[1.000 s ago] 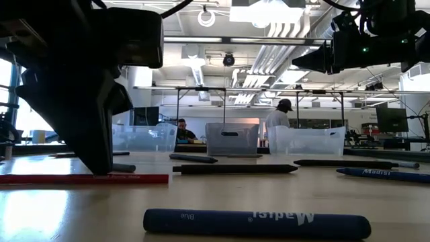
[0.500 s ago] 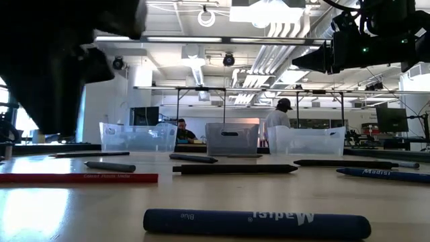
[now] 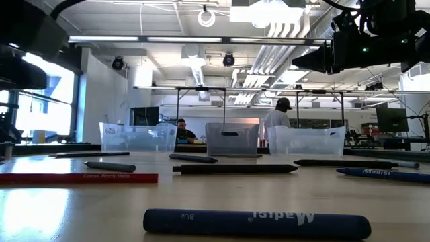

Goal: Sort crayons/erasers/pens/pencils in bins
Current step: Put the red pencil into the right transparent bin

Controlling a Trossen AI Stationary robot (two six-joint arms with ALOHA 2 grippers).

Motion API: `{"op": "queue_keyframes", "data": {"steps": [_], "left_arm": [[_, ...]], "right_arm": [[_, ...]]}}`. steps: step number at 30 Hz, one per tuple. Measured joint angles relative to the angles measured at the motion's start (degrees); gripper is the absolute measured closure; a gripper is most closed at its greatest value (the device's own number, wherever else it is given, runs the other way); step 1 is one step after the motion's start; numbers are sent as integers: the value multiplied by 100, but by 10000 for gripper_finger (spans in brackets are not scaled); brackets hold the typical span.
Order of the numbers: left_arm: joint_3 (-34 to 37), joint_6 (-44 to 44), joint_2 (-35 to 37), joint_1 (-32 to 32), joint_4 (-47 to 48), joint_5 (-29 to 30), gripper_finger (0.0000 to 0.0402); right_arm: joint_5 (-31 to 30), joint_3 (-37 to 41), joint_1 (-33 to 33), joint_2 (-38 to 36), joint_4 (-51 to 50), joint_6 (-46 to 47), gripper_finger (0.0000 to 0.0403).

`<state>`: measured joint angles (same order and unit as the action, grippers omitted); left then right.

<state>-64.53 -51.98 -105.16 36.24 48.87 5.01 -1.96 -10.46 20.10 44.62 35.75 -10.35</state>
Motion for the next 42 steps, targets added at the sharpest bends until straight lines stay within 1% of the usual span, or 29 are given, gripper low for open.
{"op": "queue_keyframes", "data": {"steps": [7, 17, 24, 30, 37, 40, 42], "left_arm": [[0, -37, 0, 143, 83, 290, 326], [2, 108, 0, 91, 59, 341, 355], [431, 6, 38, 93, -522, 247, 366], [498, 127, 33, 95, -630, 304, 370], [749, 163, 76, 104, -996, 373, 397], [770, 117, 76, 162, -1032, 605, 398], [782, 116, 87, 200, -1063, 762, 399]], "right_arm": [[0, 0, 0, 0, 0, 2, 403], [2, 0, 0, 0, 0, 25, 403], [2, 2, 0, 0, 0, 26, 403], [2, 2, 0, 0, 0, 26, 403], [65, 2, 0, 0, 2, 46, 403], [180, -23, -71, -2, -22, 48, 403], [194, -164, -226, -1, -214, 47, 403]]}}
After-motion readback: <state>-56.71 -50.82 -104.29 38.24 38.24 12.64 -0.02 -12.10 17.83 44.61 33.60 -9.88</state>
